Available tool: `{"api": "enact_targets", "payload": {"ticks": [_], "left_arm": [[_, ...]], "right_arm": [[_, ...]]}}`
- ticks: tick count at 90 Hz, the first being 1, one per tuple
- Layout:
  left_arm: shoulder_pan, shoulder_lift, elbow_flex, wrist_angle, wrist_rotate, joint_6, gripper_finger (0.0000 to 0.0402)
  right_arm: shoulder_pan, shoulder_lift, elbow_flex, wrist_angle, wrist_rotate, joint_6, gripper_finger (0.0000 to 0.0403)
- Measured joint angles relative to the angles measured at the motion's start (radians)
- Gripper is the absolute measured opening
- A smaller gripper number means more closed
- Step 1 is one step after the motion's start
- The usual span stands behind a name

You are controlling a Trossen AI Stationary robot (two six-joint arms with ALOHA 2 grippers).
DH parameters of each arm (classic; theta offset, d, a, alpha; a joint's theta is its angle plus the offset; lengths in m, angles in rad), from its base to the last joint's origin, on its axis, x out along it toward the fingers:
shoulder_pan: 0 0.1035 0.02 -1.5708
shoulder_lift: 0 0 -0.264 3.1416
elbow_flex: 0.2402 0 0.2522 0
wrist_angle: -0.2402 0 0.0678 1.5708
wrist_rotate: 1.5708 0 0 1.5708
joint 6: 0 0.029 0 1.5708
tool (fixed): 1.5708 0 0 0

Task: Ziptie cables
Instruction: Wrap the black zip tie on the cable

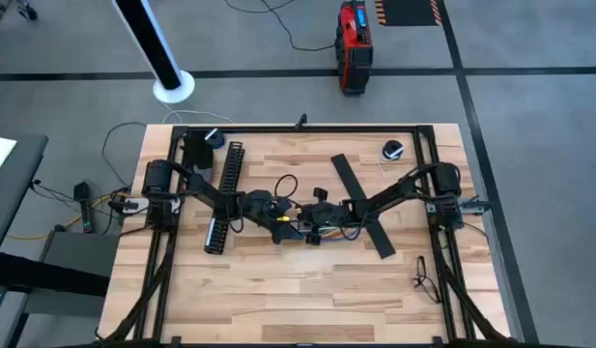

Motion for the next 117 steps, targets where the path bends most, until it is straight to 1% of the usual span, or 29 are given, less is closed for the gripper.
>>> {"api": "enact_targets", "payload": {"ticks": [15, 28, 82, 117], "left_arm": [[0.000, 0.000, 0.001, -0.004, 0.000, 0.002, 0.0000], [-0.001, 0.000, 0.000, 0.000, -0.008, 0.003, 0.0000], [-0.021, 0.000, 0.001, 0.011, -0.060, -0.008, 0.0000], [-0.021, 0.000, 0.001, 0.014, -0.065, -0.011, 0.0000]], "right_arm": [[0.001, 0.000, 0.000, 0.000, 0.001, 0.000, 0.0000], [0.010, 0.000, 0.001, 0.002, 0.035, -0.003, 0.0000], [0.006, 0.000, 0.001, 0.000, 0.040, 0.024, 0.0000], [0.021, 0.000, 0.001, 0.001, 0.086, 0.031, 0.0000]]}}
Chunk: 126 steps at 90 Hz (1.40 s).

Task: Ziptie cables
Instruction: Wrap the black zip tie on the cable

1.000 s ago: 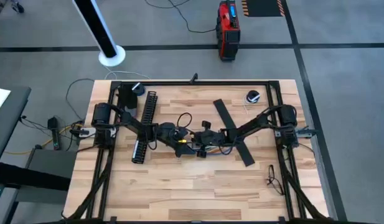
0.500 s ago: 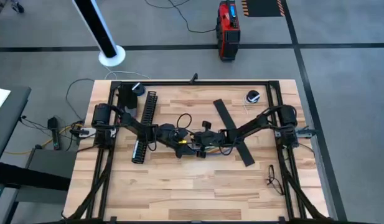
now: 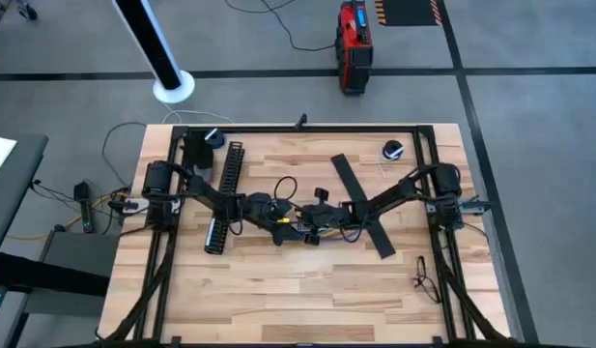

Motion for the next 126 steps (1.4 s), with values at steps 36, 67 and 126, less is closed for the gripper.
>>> {"api": "enact_targets", "payload": {"ticks": [36, 67, 126], "left_arm": [[-0.004, 0.000, 0.000, 0.001, -0.007, -0.010, 0.0000], [-0.006, 0.000, 0.001, -0.006, -0.007, -0.012, 0.0000], [0.011, 0.000, 0.000, 0.038, 0.011, -0.038, 0.0000]], "right_arm": [[0.007, -0.014, -0.002, 0.000, 0.029, -0.005, 0.0000], [0.015, -0.063, 0.000, 0.001, 0.045, -0.012, 0.0000], [0.040, -0.065, 0.000, 0.004, 0.103, -0.043, 0.0000]]}}
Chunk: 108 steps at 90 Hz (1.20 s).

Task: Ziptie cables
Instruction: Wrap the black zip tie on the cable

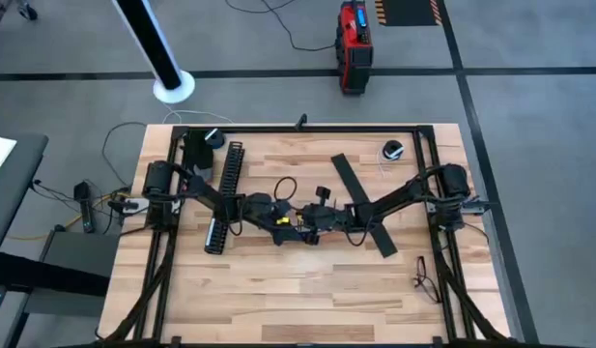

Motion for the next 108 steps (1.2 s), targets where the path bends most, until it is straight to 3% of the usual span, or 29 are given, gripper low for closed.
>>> {"api": "enact_targets", "payload": {"ticks": [78, 108], "left_arm": [[0.061, 0.001, 0.000, 0.055, 0.109, -0.028, 0.0000], [0.063, 0.000, 0.000, 0.054, 0.116, -0.015, 0.0000]], "right_arm": [[0.032, -0.002, 0.000, 0.069, 0.066, -0.078, 0.0000], [0.081, -0.002, 0.000, 0.092, 0.172, -0.138, 0.0000]]}}
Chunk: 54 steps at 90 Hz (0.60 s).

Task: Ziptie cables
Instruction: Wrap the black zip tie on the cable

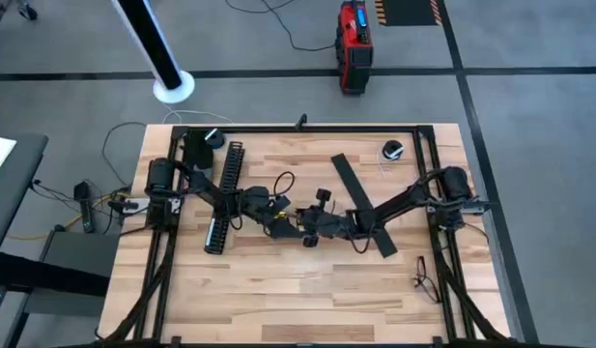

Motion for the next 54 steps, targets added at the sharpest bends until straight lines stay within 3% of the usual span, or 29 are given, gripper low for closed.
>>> {"api": "enact_targets", "payload": {"ticks": [54], "left_arm": [[0.014, 0.002, -0.002, 0.059, -0.001, 0.010, 0.0000]], "right_arm": [[0.031, 0.000, 0.000, 0.040, 0.041, -0.075, 0.0000]]}}
